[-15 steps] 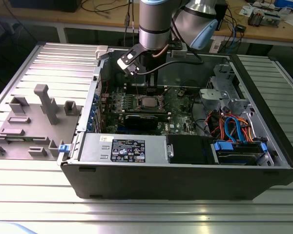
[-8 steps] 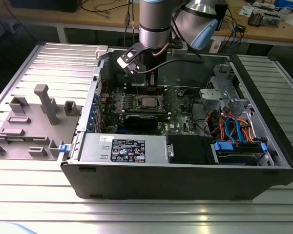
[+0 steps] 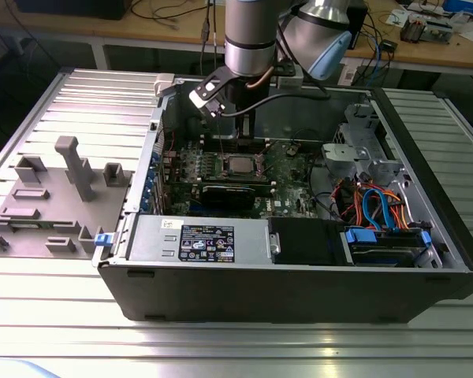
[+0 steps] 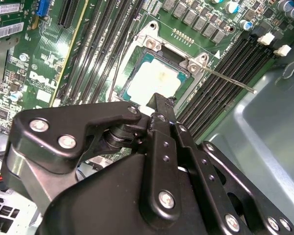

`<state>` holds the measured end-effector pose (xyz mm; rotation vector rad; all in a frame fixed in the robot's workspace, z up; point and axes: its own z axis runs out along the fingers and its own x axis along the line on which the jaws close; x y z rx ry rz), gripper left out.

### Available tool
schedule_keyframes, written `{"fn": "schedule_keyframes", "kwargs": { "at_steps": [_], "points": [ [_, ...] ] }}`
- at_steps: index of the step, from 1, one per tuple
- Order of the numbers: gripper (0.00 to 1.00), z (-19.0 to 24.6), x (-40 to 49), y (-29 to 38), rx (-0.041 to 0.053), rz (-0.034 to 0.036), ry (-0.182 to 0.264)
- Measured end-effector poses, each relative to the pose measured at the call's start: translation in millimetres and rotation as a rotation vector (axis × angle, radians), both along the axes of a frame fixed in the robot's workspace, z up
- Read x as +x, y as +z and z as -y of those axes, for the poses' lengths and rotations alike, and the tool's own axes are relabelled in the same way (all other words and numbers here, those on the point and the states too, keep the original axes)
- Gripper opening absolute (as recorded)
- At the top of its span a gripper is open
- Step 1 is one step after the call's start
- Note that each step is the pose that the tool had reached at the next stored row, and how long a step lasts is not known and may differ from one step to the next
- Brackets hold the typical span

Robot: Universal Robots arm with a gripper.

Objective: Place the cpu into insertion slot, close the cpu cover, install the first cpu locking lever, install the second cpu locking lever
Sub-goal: 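Close the cpu cover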

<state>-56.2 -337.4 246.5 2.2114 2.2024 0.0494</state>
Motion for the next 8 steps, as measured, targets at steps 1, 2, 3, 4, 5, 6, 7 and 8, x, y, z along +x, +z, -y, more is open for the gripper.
{"fn": "schedule_keyframes", "kwargs": {
  "at_steps": [1, 2, 3, 4, 5, 6, 7, 8],
  "points": [
    [0.11, 0.0, 0.0, 0.7, -0.0001, -0.0001, 0.000],
    [0.11, 0.0, 0.0, 1.2, 0.0000, 0.0000, 0.000],
    [0.11, 0.0, 0.0, 1.5, 0.0000, 0.0000, 0.000],
    [0.11, 0.0, 0.0, 2.2, 0.0000, 0.0000, 0.000],
    [0.11, 0.0, 0.0, 2.6, 0.0000, 0.0001, 0.000],
    [0.11, 0.0, 0.0, 2.9, 0.0002, 0.0002, 0.000],
    [0.11, 0.0, 0.0, 3.0, 0.0002, 0.0002, 0.000],
    [0.11, 0.0, 0.0, 3.5, 0.0000, 0.0000, 0.000]
  ]
}}
